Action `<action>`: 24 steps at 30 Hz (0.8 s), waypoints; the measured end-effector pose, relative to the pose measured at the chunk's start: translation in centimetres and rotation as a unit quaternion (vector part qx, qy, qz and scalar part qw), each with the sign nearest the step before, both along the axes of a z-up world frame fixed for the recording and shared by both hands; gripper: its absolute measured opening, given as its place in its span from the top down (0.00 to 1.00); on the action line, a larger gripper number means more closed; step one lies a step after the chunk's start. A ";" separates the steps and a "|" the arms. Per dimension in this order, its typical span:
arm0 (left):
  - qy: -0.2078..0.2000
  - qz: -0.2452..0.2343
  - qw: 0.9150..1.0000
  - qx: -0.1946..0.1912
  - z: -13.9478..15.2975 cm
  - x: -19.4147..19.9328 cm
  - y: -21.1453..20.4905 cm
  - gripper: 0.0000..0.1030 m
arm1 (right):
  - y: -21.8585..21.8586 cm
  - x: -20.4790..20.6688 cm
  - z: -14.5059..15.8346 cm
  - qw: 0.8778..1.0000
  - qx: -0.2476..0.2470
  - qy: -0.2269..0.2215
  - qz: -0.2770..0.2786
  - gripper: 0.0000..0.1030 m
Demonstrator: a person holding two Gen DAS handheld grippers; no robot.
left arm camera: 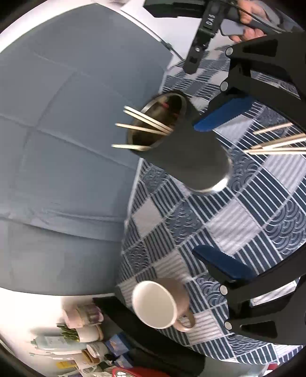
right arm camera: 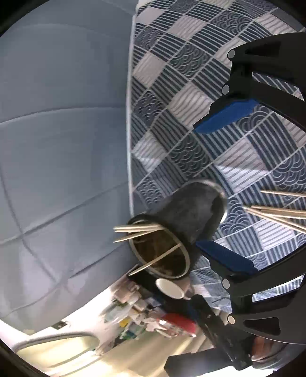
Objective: Organize utensils
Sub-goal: 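Move both open tools back down to the remaining chopsticks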
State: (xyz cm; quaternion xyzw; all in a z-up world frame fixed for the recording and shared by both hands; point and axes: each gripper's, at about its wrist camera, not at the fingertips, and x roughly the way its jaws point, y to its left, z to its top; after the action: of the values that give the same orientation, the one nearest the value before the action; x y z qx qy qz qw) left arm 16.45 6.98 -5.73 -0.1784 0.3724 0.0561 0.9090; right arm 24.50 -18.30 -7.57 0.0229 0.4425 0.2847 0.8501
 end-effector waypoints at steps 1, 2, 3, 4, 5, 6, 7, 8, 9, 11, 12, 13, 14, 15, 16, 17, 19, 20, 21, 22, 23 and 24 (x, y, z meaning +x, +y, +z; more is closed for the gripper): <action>0.010 -0.002 1.000 0.000 -0.5 -0.2 -0.1 0.06 | -0.1 -0.1 -0.3 1.000 -0.002 0.004 0.001 0.15; 0.019 -0.002 1.000 -0.001 -1.0 -0.4 -0.3 0.06 | -0.2 -0.3 -0.8 1.000 -0.005 0.009 0.003 0.15; 0.026 0.000 1.000 -0.004 -1.5 -0.6 -0.4 0.06 | -0.3 -0.4 -1.1 1.000 -0.007 0.012 0.005 0.15; 0.033 -0.001 0.999 -0.006 -2.0 -0.8 -0.5 0.06 | -0.3 -0.6 -1.6 1.000 -0.013 0.018 0.006 0.15; 0.039 -0.002 0.999 -0.007 -2.4 -0.9 -0.6 0.06 | -0.3 -0.8 -2.0 1.000 -0.017 0.021 0.007 0.15; 0.049 -0.004 0.999 -0.006 -3.0 -1.2 -1.0 0.06 | -0.3 -1.0 -2.5 0.999 -0.021 0.026 0.010 0.15; 0.055 -0.005 0.998 -0.005 -3.4 -1.4 -1.2 0.06 | -0.4 -1.2 -2.9 0.999 -0.023 0.030 0.011 0.15; 0.065 -0.009 0.998 -0.001 -4.1 -1.7 -1.7 0.06 | -0.5 -1.4 -3.5 0.999 -0.028 0.036 0.014 0.15; 0.070 -0.012 0.997 0.002 -4.5 -1.9 -2.0 0.06 | -0.6 -1.7 -4.0 0.999 -0.031 0.040 0.016 0.15; 0.081 -0.021 0.996 0.008 -5.4 -2.4 -2.9 0.06 | -0.7 -2.4 -5.0 0.998 -0.039 0.050 0.023 0.15; 0.087 -0.028 0.996 0.011 -5.9 -2.7 -3.5 0.06 | -0.7 -2.7 -5.6 0.997 -0.045 0.054 0.025 0.15; 0.093 -0.033 0.995 0.014 -6.4 -3.0 -4.0 0.06 | -0.8 -3.1 -6.1 0.997 -0.049 0.058 0.029 0.15; 0.098 -0.039 0.994 0.016 -6.8 -3.3 -4.5 0.06 | -0.9 -3.4 -6.5 0.996 -0.053 0.062 0.031 0.15; 0.102 -0.043 0.994 0.017 -7.2 -3.5 -5.0 0.06 | -1.1 -3.8 -7.0 0.996 -0.056 0.066 0.033 0.15; 0.108 -0.049 0.993 0.017 -7.6 -3.7 -5.5 0.06 | -1.2 -4.0 -7.4 0.995 -0.058 0.070 0.034 0.15; 0.114 -0.055 0.992 0.015 -8.1 -3.9 -6.0 0.06 | -1.4 -4.3 -7.8 0.995 -0.061 0.074 0.036 0.15; 0.125 -0.065 0.990 0.015 -8.8 -4.0 -6.8 0.06 | -1.7 -5.0 -8.7 0.994 -0.066 0.083 0.041 0.15; 0.130 -0.071 0.989 0.018 -9.2 -4.3 -7.3 0.06 | -1.8 -5.3 -8.9 0.993 -0.069 0.086 0.043 0.15; 0.132 -0.074 0.988 0.021 -9.4 -4.4 -7.6 0.06 | -1.9 -5.5 -9.3 0.992 -0.073 0.089 0.046 0.15; 0.134 -0.076 0.988 0.023 -9.7 -4.5 -7.9 0.06 | -2.0 -5.7 -9.6 0.992 -0.078 0.091 0.049 0.15; 0.135 -0.081 0.987 0.025 -9.9 -4.8 -8.4 0.06 | -2.0 -5.8 -9.8 0.991 -0.082 0.092 0.051 0.15; 0.137 -0.084 0.987 0.028 -10.1 -4.9 -8.7 0.06 | -2.1 -6.0 -10.0 0.991 -0.086 0.092 0.051 0.15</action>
State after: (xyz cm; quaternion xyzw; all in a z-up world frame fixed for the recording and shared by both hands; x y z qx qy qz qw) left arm 11.55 -1.74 -15.86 -0.1115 0.5055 0.0143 0.8555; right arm 18.54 -20.42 -17.59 -0.0474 0.5419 0.2854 0.7891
